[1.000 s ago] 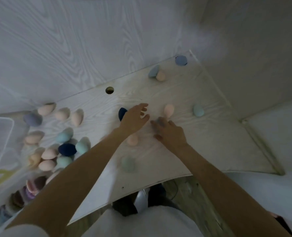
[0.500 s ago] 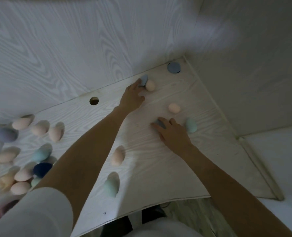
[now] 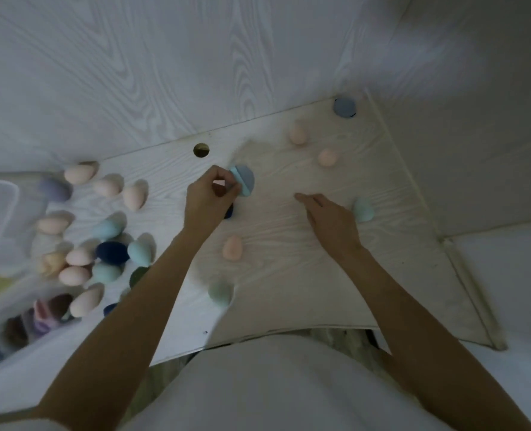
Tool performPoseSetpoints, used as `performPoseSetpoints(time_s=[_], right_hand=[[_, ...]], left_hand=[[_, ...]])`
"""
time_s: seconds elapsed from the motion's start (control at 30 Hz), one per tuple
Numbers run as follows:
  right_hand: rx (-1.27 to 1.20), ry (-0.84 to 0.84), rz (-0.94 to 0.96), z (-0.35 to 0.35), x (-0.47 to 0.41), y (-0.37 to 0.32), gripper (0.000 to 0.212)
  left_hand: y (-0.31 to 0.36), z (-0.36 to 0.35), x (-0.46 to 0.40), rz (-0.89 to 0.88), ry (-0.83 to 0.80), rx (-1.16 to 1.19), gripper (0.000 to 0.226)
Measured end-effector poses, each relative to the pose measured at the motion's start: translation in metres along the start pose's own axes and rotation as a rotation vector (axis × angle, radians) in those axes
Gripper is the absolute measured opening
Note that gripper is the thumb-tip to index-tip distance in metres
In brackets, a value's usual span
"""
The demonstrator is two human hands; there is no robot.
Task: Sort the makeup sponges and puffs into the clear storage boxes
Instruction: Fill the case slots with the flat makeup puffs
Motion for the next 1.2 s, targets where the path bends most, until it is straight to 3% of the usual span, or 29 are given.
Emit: performPoseSetpoints(time_s=[0.1,0.3,0.4,0.53,0.6,0.8,1.07,1.2], right_hand=[[-0.047,0.120,0.068,0.017,0.005,-0.045,0.036],[-0.262,0.094,0.099,0.015,0.021,-0.167,0.017],[-0.382,-0.011,0.086,-0.008,0.039,-0.225,0.010],[-0.485,-0.071,0.099,-0.039,0.063,-0.305,0.012],[-0.486,-0.095,0.119,-0.058,0.078,-0.350,0.012],[-0.404,-0.080,0.314,-0.094,0.108,-0.449,0.011],[-0.513,-0.108,0.123,-0.108,0.126,-0.518,0.017],[-0.507,-0.097,0.097,-0.109,0.131,-0.530,0.018]], left_hand=[[-0.017,0.056,0.031,-0.035,0.065,-0.087,0.012],[-0.079,0.156,0.083,0.131,0.211,0.054,0.011],[-0.116,0.214,0.109,0.174,0.278,0.122,0.021],[-0.173,0.311,0.144,0.295,0.561,0.131,0.042],[-0.206,0.364,0.161,0.389,0.671,0.033,0.038],[-0.272,0.436,0.171,0.430,0.617,-0.041,0.018],[-0.303,0.442,0.151,0.462,0.462,-0.253,0.022],[-0.300,0.447,0.144,0.398,0.409,-0.246,0.022]])
Point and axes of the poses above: each hand's wrist, its own x-axis away from the middle knuckle, its own z-axis out of the back of the hand, y = z × x, the point moved 3 cm from there along -x, towards the middle knuckle, and after that the axes turned 14 degrees about y, right-handed, at the moved point
